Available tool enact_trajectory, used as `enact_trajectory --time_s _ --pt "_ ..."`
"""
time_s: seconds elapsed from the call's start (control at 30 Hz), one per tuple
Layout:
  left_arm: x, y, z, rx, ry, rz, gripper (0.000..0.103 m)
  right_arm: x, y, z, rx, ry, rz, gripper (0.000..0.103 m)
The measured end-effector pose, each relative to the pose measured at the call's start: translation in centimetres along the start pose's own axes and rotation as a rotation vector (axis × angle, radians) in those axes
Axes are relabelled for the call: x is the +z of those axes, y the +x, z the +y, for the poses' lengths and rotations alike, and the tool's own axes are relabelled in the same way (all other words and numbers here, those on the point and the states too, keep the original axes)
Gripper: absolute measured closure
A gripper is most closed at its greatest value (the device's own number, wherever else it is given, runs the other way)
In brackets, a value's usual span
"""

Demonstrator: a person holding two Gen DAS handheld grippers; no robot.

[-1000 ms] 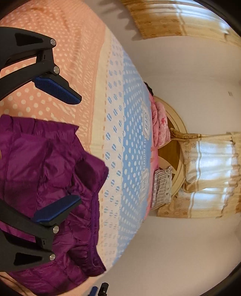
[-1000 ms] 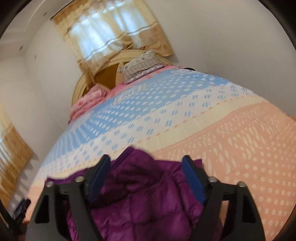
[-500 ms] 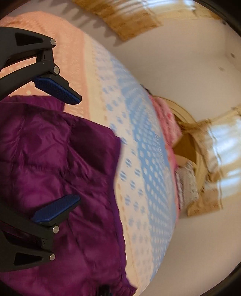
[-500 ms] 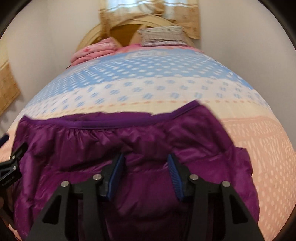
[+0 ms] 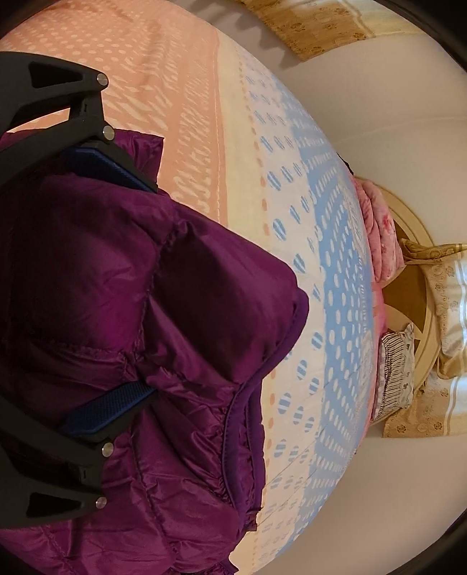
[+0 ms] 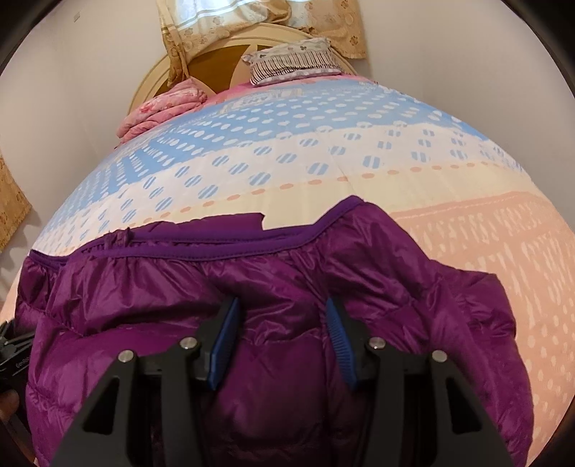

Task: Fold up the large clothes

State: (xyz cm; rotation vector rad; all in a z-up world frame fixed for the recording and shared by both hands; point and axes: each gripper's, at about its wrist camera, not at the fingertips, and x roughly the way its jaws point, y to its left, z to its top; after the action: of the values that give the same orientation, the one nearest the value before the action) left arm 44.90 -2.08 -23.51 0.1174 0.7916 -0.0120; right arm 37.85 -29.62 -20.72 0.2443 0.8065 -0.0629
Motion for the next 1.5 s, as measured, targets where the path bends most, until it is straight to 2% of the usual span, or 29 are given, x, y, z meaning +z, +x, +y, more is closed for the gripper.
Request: enact_trajectory --time_s 0.6,0.7,0.73,0.83,0.9,1.03,1.1,1.17,1.2,1.23,1.5 --pt "0.5 1.1 -1.1 0.031 0.025 0.043 0.001 0.1 1.4 1.2 -0.12 -0.065 0.042 0.048" --pt "1.1 0.1 -1.0 0.09 0.007 0.061 0.001 0.4 0.7 1.8 -0.185 -0.091 0.045 0.048" --pt "1.4 -0.9 -0.8 0.106 -0.018 0.047 0.001 0.5 -0.2 2.2 -0.209 -0.091 0.022 0.047" --pt "2.6 -4.7 -0.6 0.048 -0.103 -0.063 0.001 1.3 -3.6 4.3 -0.218 -0.069 -0.102 0.044" --pt "3.5 -5.2 -1.5 0.057 -0.1 -0.092 0.001 1.9 -4.2 6.7 -0.145 -0.079 -0.114 0.044" --pt "4.5 -2.2 -2.2 0.195 -0.066 -0.075 0.001 1.6 -2.0 10.1 -0.132 -0.137 -0.108 0.045" --pt "4.3 -0.1 -1.3 0.224 -0.098 -0.031 0.001 0.8 0.4 10.1 -0.134 -0.141 -0.052 0.045" --pt "3.5 2.0 -0.3 0.184 -0.143 0.041 0.001 0.2 1.7 9.5 -0.126 -0.128 -0.035 0.044" --pt "3.0 2.8 0.3 0.133 -0.185 0.074 0.001 -0.1 1.7 9.4 -0.128 -0.128 -0.042 0.042" --pt "2.8 3.1 0.8 0.104 -0.214 0.078 0.001 -0.2 1.8 9.4 -0.131 -0.131 -0.044 0.041" --pt "2.8 4.3 0.6 0.076 -0.21 0.104 0.001 -0.1 2.8 8.6 -0.128 -0.106 -0.008 0.038"
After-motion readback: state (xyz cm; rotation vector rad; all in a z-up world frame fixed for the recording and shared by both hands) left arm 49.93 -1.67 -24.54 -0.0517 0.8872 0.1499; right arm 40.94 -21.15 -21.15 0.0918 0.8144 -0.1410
